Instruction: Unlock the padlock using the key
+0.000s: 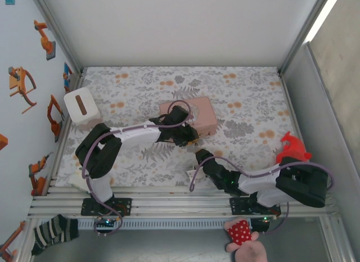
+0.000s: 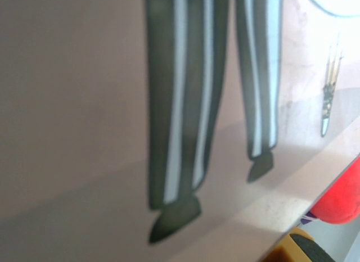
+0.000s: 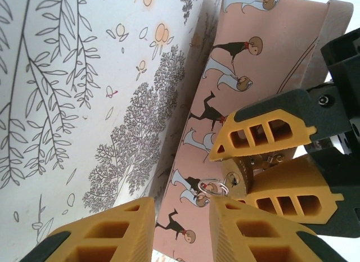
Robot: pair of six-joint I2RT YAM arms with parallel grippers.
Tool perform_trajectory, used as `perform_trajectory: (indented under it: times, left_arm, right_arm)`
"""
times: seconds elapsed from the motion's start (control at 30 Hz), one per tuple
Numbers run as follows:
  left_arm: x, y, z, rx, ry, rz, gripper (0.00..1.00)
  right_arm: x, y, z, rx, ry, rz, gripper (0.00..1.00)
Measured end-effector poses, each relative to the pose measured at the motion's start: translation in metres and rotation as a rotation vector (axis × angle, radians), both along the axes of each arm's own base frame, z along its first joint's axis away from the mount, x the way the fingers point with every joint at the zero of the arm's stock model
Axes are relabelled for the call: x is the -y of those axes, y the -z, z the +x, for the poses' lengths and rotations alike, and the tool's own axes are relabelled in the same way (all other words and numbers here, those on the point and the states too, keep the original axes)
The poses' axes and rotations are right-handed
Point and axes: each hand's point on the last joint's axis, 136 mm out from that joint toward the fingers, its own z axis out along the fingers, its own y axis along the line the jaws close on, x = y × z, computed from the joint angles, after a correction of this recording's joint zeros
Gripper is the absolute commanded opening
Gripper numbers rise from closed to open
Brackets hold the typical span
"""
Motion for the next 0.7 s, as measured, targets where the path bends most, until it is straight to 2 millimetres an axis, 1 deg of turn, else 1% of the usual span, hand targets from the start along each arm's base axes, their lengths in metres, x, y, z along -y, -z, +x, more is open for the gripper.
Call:
perform_trajectory:
  times: [0.03, 0.13, 0.2, 0.3, 0.47, 0.57, 0.7]
  left_arm:
    - [0.0, 0.0, 0.0, 0.0, 0.0, 0.0, 0.06]
    - [0.0, 0.0, 0.0, 0.0, 0.0, 0.0, 0.06]
    - [0.0, 0.0, 0.0, 0.0, 0.0, 0.0, 0.06]
    - [0.0, 0.0, 0.0, -0.001, 0.0, 0.0, 0.06]
    - [0.0, 0.0, 0.0, -0.001, 0.001, -0.001, 0.06]
    - [0.0, 0.0, 0.0, -0.001, 0.001, -0.001, 0.06]
    - [0.0, 0.0, 0.0, -0.002, 0.001, -0.001, 0.06]
  right_arm:
    - [-0.001, -0.001, 0.001, 0.005, 0.004, 0.004, 0.31]
    - [-0.002, -0.002, 0.003, 0.019, 0.014, 0.016, 0.36]
    - [-0.002, -0.003, 0.006, 0.028, 0.022, 0.023, 0.37]
    - [0.0, -0.009, 0.012, 0.041, 0.044, 0.051, 0.37]
    - [0.007, -0.016, 0.023, 0.056, 0.081, 0.079, 0.31]
    - [0.008, -0.015, 0.025, 0.053, 0.085, 0.081, 0.32]
    - [0.006, -0.008, 0.025, 0.042, 0.08, 0.066, 0.36]
